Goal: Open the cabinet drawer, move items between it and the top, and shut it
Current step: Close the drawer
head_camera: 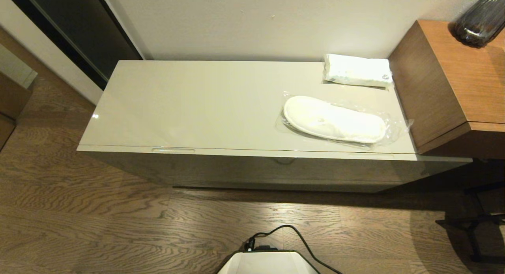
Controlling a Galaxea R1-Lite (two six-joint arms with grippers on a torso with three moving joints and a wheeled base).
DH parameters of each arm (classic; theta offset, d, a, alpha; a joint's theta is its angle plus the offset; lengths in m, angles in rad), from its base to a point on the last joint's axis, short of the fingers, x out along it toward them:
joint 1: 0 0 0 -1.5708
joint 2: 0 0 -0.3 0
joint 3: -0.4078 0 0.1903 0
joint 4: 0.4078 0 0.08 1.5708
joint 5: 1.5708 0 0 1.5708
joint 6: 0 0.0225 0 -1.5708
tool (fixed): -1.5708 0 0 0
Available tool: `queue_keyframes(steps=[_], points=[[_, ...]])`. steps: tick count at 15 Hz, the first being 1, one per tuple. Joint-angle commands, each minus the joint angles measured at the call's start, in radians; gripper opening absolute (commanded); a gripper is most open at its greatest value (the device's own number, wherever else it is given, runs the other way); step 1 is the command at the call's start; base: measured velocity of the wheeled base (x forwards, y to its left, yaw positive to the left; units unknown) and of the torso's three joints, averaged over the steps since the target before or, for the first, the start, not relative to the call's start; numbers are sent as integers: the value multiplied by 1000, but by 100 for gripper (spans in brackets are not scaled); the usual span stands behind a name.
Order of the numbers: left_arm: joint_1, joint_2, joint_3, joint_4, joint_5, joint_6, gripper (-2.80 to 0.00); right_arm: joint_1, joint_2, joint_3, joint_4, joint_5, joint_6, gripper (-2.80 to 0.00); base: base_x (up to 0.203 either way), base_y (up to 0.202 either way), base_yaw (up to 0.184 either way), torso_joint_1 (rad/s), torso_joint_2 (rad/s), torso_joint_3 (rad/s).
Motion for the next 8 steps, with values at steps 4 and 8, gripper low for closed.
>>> queue_keyframes(steps=[4,8], points=[[0,1,0,-1,0,-1,-280,0,1,0,-3,-2,23,-280,0,0,0,0,0,0],[0,1,0,0,0,-1,-280,0,1,1,-3,-2,22,-280,0,0,0,0,0,0]])
